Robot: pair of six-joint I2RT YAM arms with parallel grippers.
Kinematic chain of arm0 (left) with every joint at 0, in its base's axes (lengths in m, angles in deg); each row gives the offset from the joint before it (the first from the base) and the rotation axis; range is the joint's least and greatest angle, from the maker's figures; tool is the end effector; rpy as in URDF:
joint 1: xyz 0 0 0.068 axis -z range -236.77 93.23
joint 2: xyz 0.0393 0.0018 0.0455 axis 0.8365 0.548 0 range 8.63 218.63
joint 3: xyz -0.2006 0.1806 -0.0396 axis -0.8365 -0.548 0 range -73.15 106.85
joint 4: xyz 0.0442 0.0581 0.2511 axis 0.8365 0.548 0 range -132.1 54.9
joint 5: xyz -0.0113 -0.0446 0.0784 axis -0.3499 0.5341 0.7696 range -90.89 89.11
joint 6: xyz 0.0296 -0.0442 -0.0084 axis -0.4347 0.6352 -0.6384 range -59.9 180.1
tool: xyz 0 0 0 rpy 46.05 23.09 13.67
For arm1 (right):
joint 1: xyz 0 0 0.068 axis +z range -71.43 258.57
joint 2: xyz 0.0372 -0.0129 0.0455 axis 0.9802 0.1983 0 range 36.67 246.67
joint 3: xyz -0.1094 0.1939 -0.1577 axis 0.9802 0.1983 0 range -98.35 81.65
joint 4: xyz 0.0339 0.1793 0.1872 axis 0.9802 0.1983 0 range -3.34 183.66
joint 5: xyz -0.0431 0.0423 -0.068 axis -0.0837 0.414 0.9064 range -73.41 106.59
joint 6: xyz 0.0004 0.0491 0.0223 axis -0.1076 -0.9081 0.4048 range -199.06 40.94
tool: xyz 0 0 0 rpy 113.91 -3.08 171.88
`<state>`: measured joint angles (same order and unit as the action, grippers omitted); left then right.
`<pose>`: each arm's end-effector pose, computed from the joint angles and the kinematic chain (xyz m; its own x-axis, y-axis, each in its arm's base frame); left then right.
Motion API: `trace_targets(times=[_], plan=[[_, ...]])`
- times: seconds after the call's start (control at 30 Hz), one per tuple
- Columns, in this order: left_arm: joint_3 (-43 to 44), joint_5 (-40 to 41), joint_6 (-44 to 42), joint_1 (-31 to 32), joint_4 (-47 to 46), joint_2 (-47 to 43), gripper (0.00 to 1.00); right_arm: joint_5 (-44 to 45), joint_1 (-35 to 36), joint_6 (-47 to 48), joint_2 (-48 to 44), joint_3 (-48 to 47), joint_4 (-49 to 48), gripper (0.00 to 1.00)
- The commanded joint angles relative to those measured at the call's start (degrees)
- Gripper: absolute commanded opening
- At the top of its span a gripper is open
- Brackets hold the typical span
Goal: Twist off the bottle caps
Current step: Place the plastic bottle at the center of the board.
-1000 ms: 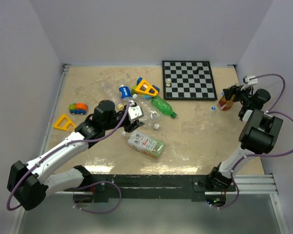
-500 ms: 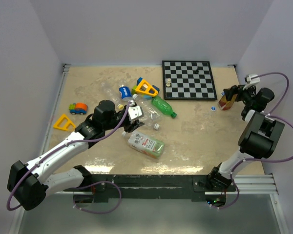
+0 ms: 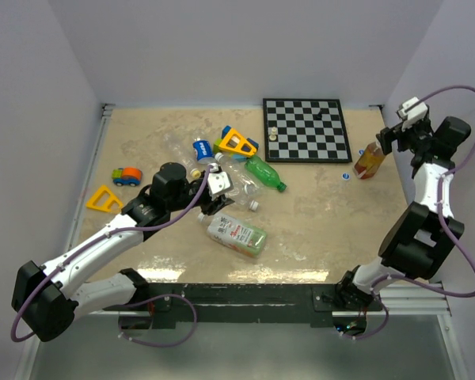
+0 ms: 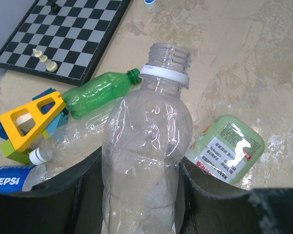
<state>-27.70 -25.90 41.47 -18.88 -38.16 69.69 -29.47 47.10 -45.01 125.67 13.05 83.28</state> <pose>0.1837 -0.1621 0.3009 0.0281 0.3450 -0.9382 0.9097 0.3802 0.1670 0.3208 -0.1662 0.3194 -0.0808 -0.4060 -0.9103 -0.3263 0.8737 -0.3607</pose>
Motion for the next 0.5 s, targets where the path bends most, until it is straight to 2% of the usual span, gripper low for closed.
trace_targets(times=[0.0,0.17,0.3,0.37,0.47], plan=[[0.0,-1.8,0.3,0.0,-2.8,-0.5,0.0,-0.5,0.0,17.6,-2.8,-6.4,23.5,0.92],[0.1,-3.2,0.8,-0.1,-3.1,0.0,0.0,-0.1,3.8,31.8,-5.8,-10.8,41.0,0.91],[0.1,-4.9,2.1,-0.1,-5.1,0.6,0.0,-0.4,12.6,39.8,-9.3,-11.8,51.1,0.93],[0.0,-6.2,3.2,-0.1,-6.0,0.7,0.0,-3.6,16.9,42.8,-11.6,-10.7,54.1,0.98],[-0.5,-9.6,6.3,0.0,-9.0,0.9,0.0,-13.4,22.2,48.7,-13.4,-9.2,59.2,0.98]])
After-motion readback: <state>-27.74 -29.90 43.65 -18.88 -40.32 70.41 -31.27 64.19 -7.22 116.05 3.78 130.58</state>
